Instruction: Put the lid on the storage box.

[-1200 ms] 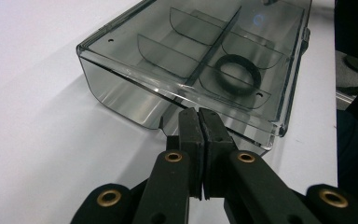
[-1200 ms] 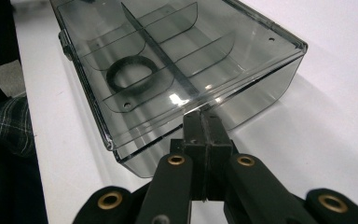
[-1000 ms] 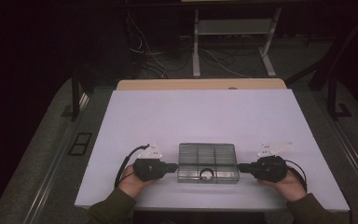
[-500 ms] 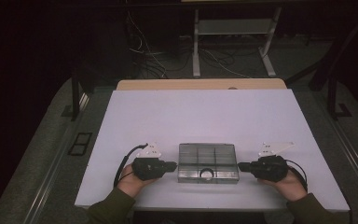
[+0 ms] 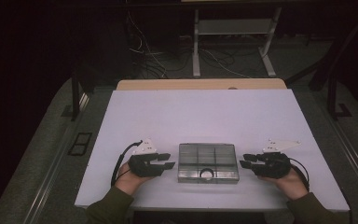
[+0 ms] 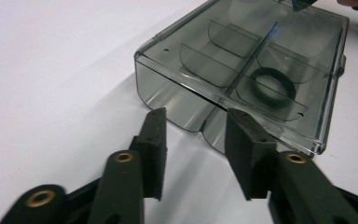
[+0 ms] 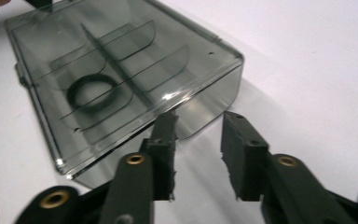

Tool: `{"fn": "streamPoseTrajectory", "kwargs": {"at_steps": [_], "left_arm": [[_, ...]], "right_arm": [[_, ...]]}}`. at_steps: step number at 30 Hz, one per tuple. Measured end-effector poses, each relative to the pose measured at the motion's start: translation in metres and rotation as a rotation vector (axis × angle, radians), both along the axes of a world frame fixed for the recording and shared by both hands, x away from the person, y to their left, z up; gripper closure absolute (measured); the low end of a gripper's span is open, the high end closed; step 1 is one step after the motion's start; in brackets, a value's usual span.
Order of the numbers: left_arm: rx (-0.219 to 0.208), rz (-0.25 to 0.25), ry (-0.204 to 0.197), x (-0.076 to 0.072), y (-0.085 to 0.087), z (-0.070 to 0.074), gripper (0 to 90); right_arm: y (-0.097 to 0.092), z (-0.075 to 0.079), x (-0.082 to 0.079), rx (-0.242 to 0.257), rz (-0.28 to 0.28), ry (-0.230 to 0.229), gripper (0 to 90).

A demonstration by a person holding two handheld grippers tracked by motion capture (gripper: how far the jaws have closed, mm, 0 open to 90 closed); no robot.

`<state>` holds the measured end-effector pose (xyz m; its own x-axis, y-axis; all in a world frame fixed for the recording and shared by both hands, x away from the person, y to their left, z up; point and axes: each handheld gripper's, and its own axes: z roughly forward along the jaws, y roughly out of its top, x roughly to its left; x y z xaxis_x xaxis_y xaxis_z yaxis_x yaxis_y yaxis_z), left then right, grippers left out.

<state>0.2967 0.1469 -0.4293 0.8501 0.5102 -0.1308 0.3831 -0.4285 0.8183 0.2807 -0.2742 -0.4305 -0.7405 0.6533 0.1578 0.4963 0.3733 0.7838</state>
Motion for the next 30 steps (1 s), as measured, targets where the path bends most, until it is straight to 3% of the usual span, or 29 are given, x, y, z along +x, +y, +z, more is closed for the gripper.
{"fn": "streamPoseTrajectory", "kwargs": {"at_steps": [9, 15, 19, 22, 24, 30], "left_arm": [[-0.031, 0.045, -0.028, 0.005, 0.009, -0.003, 31.5], [-0.044, 0.073, -0.034, 0.008, 0.011, -0.006, 20.2], [-0.04, 0.088, -0.023, 0.01, 0.012, -0.009, 11.1], [-0.031, 0.1, -0.006, 0.012, 0.012, -0.012, 0.1], [-0.027, 0.104, 0.0, 0.012, 0.013, -0.013, 0.0], [-0.024, 0.109, -0.008, 0.011, 0.019, -0.011, 0.0]], "right_arm": [[-0.003, -0.005, 0.005, 0.006, -0.071, -0.023, 35.4], [-0.005, -0.01, 0.008, -0.001, -0.089, -0.026, 24.5], [-0.005, -0.013, 0.009, 0.003, -0.108, -0.034, 12.4], [-0.005, -0.013, 0.009, 0.005, -0.115, -0.04, 9.1], [-0.005, -0.013, 0.01, 0.009, -0.117, -0.034, 2.1], [-0.009, -0.013, 0.008, 0.005, -0.128, -0.043, 2.0]]}}
